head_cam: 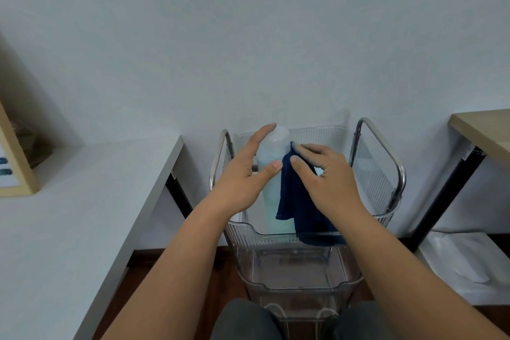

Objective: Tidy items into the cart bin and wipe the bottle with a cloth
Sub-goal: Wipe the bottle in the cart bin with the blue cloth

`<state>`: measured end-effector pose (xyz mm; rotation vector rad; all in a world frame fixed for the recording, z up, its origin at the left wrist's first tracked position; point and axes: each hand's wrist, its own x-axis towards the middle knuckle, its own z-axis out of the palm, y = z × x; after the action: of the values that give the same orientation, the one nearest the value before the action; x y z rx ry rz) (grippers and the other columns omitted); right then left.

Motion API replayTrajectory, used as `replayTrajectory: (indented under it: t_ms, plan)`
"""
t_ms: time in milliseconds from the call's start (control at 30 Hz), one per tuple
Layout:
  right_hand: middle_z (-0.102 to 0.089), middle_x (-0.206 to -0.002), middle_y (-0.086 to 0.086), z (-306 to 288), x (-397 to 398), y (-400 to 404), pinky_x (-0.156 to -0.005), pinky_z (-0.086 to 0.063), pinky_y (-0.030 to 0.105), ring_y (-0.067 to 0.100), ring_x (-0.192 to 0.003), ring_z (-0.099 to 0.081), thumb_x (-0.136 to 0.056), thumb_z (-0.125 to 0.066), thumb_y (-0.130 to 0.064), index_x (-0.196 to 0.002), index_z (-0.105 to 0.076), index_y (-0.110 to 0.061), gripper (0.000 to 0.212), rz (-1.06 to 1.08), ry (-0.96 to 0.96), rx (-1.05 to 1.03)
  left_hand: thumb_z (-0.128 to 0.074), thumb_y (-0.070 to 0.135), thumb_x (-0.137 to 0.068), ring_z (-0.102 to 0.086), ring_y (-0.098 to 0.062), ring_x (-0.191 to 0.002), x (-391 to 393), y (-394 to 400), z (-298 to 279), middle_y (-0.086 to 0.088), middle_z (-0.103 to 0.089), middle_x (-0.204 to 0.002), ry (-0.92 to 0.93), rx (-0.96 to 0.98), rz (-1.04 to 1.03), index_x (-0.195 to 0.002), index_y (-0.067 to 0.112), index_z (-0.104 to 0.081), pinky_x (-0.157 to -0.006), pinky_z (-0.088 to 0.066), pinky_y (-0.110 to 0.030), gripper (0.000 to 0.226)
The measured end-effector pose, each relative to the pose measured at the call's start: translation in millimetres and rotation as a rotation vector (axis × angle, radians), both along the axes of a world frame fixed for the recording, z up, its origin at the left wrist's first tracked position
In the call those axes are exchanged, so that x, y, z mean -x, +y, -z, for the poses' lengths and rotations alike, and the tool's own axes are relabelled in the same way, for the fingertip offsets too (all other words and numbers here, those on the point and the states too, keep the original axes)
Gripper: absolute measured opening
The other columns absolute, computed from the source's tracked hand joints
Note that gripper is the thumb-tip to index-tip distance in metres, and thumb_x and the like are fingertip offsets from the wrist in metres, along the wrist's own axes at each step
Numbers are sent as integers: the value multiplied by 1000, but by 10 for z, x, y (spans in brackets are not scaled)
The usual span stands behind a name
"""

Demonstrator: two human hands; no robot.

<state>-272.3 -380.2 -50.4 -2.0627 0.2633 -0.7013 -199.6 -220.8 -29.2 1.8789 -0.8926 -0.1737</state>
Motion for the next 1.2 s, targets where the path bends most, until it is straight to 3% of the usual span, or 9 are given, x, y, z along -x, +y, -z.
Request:
replayTrajectory:
  t_ms: [100,167,333,500,633,733,833,933,1200]
  plan:
    - [-59,-128,-17,-45,-12,-42,-105,-38,47,15,-124,-49,-90,-53,-48,-122,-62,-43,34,-23,59,28,-58,45,-94,-63,5,-95,-33,19,-13,42,-46,-122,-2,-26,1,-134,68,-29,-80,-50,-13,55]
    - [-60,-127,-19,-74,-23,-88,-106,-36,48,13,-124,-49,-89,-53,-49,-119,-63,-47,32,-44,87,28,-59,46,-93,-62,9,-91,-49,29,-38,35,-46,-123,2,-45,-5,-132,70,-29,-73,-48,-7,54]
    - [-58,-128,-22,-178,-132,-258,-110,-28,48,5,-125,-47,-88,-54,-45,-110,-66,-51,26,-67,174,71,-59,46,-93,-65,-4,-92,-99,55,-86,12,-49,-127,12,-90,10,-131,69,-30,-78,-49,-17,53]
    - [-60,-126,-24,-270,-280,-359,-113,-27,43,1,-124,-48,-89,-52,-37,-109,-69,-50,29,-216,223,26,-60,40,-94,-65,3,-87,-131,72,-111,16,-51,-122,33,-108,39,-129,68,-32,-71,-46,-4,52]
    - [-64,-121,-23,-283,-255,-353,-111,-35,38,-1,-119,-53,-92,-55,-31,-108,-71,-45,26,-305,212,-89,-57,40,-97,-64,9,-91,-124,103,-143,26,-49,-119,43,-138,34,-133,67,-30,-74,-47,-9,53]
    - [-63,-122,-23,-192,-170,-247,-111,-32,42,3,-121,-53,-89,-56,-44,-112,-66,-49,25,-199,181,-142,-42,37,-103,-53,7,-109,-43,41,-67,19,-47,-133,-67,-171,-71,-141,67,-15,-91,-40,-21,55]
    - [-60,-117,-25,-84,-79,-4,-100,-23,34,9,-120,-47,-85,-53,-58,-112,-62,-56,28,36,137,-13,-32,27,-104,-54,-3,-90,82,-43,77,4,-52,-110,-196,-130,-252,-143,67,-8,-76,-35,-17,60]
    - [-54,-120,-24,-60,-46,171,-87,-17,32,12,-118,-39,-88,-48,-60,-116,-60,-56,31,153,145,142,-36,35,-104,-40,15,-110,163,-104,160,16,-42,-126,-141,-16,-261,-141,68,-12,-87,-28,-12,55]
    - [-47,-136,-16,-27,-67,43,-91,-15,35,17,-124,-28,-87,-42,-58,-114,-59,-59,33,248,190,281,-41,38,-101,-33,29,-112,173,-241,201,13,-35,-147,-58,82,-287,-134,70,-22,-92,-31,-13,50]
